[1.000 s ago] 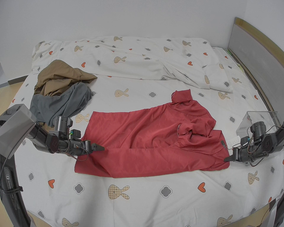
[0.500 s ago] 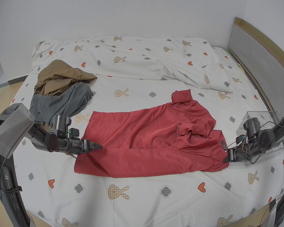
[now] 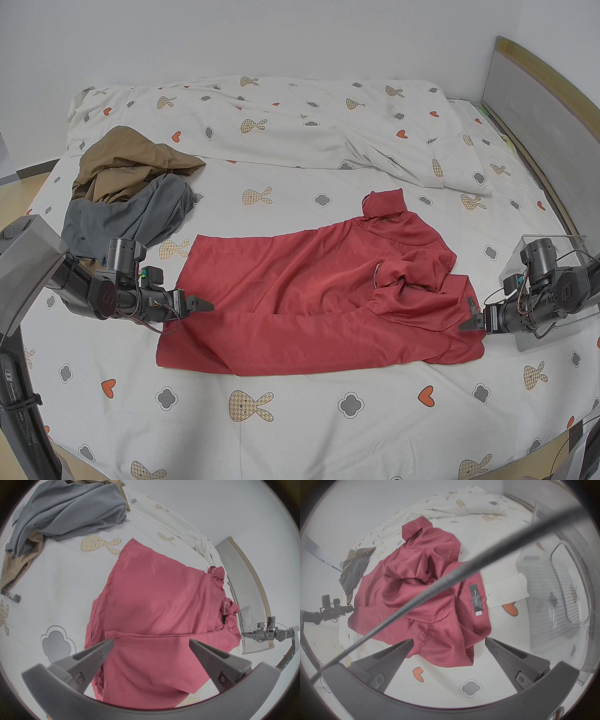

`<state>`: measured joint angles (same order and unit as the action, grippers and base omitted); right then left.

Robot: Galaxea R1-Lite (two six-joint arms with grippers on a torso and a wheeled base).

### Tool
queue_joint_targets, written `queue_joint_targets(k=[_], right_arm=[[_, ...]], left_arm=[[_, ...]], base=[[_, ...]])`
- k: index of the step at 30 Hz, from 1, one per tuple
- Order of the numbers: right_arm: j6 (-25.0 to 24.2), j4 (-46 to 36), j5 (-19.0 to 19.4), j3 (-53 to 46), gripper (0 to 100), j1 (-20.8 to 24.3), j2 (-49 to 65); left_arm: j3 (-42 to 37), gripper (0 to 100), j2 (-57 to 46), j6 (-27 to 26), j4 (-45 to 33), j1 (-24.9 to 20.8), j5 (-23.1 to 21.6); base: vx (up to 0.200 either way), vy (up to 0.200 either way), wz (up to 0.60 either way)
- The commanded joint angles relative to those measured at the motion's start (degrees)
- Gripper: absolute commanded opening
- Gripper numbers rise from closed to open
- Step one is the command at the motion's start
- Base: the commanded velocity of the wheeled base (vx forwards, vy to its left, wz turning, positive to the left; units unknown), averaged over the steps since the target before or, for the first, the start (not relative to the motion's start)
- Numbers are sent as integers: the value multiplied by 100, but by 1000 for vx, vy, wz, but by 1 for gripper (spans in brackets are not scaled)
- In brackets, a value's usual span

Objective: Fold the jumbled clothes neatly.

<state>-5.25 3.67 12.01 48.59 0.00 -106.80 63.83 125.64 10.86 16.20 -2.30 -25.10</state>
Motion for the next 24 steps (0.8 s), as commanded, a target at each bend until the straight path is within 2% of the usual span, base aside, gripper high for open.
queue_joint_targets(k=[1, 7, 9, 11, 14, 17, 20, 24], right_arm=[[-20, 11, -93, 54, 100, -35, 406], [-63, 29, -93, 195, 100, 70, 705], [-116, 29, -102, 353, 100, 246, 713], [-520, 20, -181, 652, 100, 466, 643], [-1241, 2, -542, 1223, 100, 888, 388], [-1707, -51, -911, 1856, 100, 1222, -218], [-2067, -77, -1122, 2418, 100, 1433, -719], [-2305, -428, -1130, 3033, 100, 1556, -1282]], left_arm=[[-160, 100, -382, 4, 6, -86, -30], [-424, 100, -918, 12, 50, -244, -39], [-477, 100, -1103, 21, 59, -297, -39], [-521, 100, -1270, 30, 50, -332, -30], [-529, 100, -1507, 135, 23, -385, -4], [-503, 100, -1735, 461, -3, -473, 40], [-512, 100, -1955, 610, -3, -569, 225], [-582, 100, -2193, 610, -3, -710, 497]], base=[[0, 0, 0], [0, 0, 0], [0, 0, 0], [0, 0, 0], [0, 0, 0], [0, 0, 0], [0, 0, 0], [0, 0, 0]])
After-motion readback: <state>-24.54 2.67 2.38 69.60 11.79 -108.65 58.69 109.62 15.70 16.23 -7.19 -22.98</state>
